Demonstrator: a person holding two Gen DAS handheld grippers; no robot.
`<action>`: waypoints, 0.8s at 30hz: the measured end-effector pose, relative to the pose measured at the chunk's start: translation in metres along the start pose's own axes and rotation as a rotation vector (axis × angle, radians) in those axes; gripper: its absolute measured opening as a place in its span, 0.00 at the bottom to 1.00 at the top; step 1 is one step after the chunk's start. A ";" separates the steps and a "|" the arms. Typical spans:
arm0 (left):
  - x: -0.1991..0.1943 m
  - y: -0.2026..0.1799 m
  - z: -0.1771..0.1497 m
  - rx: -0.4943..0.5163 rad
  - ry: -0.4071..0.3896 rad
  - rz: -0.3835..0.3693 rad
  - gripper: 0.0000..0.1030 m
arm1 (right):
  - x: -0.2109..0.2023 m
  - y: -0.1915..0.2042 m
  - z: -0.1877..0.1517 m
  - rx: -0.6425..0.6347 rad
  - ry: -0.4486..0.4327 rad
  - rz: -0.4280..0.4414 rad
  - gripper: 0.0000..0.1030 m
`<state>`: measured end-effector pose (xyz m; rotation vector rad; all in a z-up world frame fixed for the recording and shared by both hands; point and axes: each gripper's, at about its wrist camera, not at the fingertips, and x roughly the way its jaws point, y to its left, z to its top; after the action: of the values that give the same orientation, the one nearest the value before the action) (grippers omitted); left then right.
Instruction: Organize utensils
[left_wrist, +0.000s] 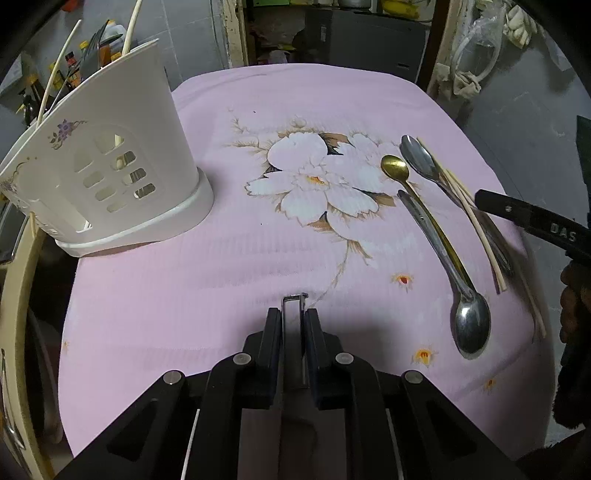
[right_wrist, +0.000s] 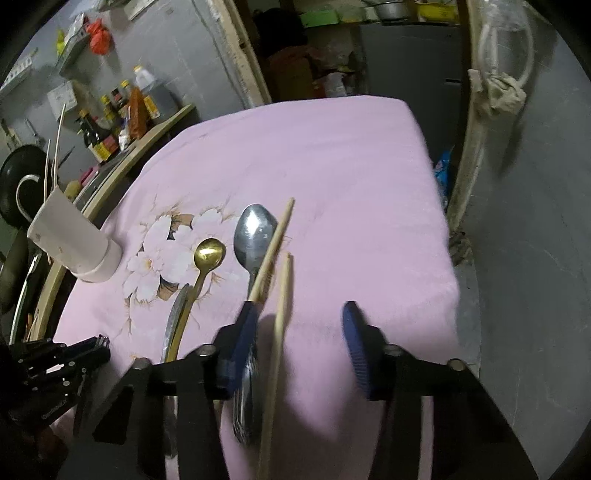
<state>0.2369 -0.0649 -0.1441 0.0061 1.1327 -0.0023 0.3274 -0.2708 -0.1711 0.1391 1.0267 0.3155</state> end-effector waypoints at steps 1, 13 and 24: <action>0.000 0.000 0.000 -0.003 -0.001 0.000 0.12 | 0.003 0.001 0.001 -0.003 0.001 0.000 0.31; 0.001 0.004 0.003 -0.013 0.004 -0.014 0.12 | 0.018 0.023 0.025 -0.097 0.106 -0.083 0.25; -0.032 0.025 0.011 -0.098 -0.122 -0.135 0.12 | -0.023 0.014 0.024 0.077 0.029 0.042 0.04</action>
<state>0.2337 -0.0404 -0.1101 -0.1561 1.0086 -0.0662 0.3346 -0.2644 -0.1363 0.2257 1.0664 0.3170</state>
